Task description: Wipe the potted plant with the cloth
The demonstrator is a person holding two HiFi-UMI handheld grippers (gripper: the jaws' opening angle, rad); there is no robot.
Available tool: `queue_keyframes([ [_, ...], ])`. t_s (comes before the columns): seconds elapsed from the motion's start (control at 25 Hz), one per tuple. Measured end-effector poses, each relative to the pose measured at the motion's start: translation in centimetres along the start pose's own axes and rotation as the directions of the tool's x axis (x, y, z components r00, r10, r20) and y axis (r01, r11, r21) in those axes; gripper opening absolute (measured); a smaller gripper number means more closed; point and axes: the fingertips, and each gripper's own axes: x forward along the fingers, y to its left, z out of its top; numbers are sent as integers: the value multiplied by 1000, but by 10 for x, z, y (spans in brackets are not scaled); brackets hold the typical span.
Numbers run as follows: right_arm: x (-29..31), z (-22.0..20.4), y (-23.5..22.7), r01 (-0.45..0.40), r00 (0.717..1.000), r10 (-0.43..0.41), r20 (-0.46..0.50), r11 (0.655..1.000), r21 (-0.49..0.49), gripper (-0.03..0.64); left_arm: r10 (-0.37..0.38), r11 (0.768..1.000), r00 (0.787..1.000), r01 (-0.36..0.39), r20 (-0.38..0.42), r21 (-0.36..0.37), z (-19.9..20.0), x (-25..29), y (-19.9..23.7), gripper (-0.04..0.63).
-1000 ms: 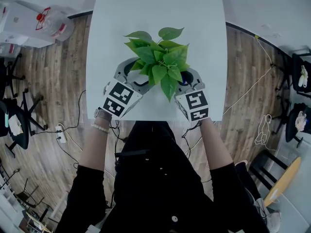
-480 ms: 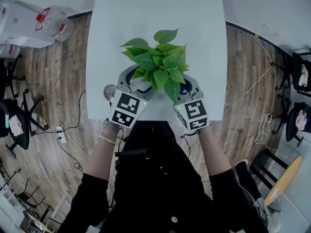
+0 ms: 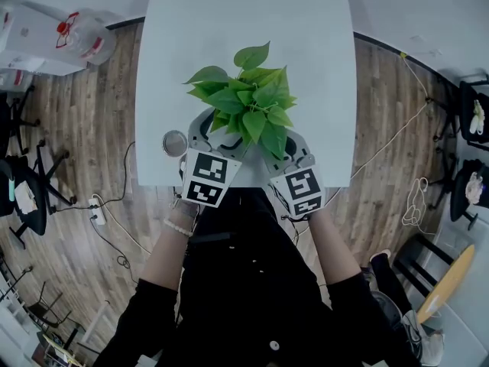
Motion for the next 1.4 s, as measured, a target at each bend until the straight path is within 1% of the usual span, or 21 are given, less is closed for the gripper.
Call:
queue_keyframes([
  [0.12, -2, 0, -2, 4, 1000, -4, 4, 1000, 9, 84, -46, 999, 999, 46, 8, -16, -1, -3, -2, 365],
  [0.2, -3, 1, -5, 12, 1000, -12, 7, 1000, 13, 84, -79, 997, 997, 79, 8, -14, -2, -5, -3, 365],
  [0.28, -3, 2, -8, 17, 1000, -17, 10, 1000, 12, 84, -107, 994, 994, 107, 4, 23, -3, -7, -4, 365],
  [0.36, 0, 2, -12, 19, 1000, -19, 11, 1000, 6, 84, -131, 988, 991, 131, -3, 84, -5, -10, -5, 365],
  [0.44, 3, 4, -16, 22, 1000, -22, 11, 1000, -6, 84, -150, 982, 989, 150, -11, 118, -8, -13, -4, 365],
  [0.56, 5, 7, -24, 29, 1000, -29, 12, 999, -14, 84, -163, 979, 987, 163, -9, 126, -7, -15, 0, 365],
  [0.72, 11, 11, -33, 34, 999, -34, 9, 999, -26, 84, -169, 976, 985, 165, 17, 143, 0, -15, 10, 365],
  [0.84, 16, 15, -37, 34, 999, -34, 3, 998, -51, 84, -183, 969, 983, 178, 14, 173, 5, -11, 13, 365],
  [0.92, 19, 17, -39, 37, 999, -37, 4, 997, -61, 84, -192, 967, 981, 187, 15, 176, 7, -8, 13, 365],
  [1.08, 18, 17, -39, 46, 999, -46, 8, 997, -59, 84, -180, 973, 983, 175, 22, 152, 7, -7, 11, 364],
  [1.4, 10, 6, -22, 49, 999, -49, 1, 998, -30, 84, -95, 992, 995, 94, 8, 89, 1, -8, 6, 354],
])
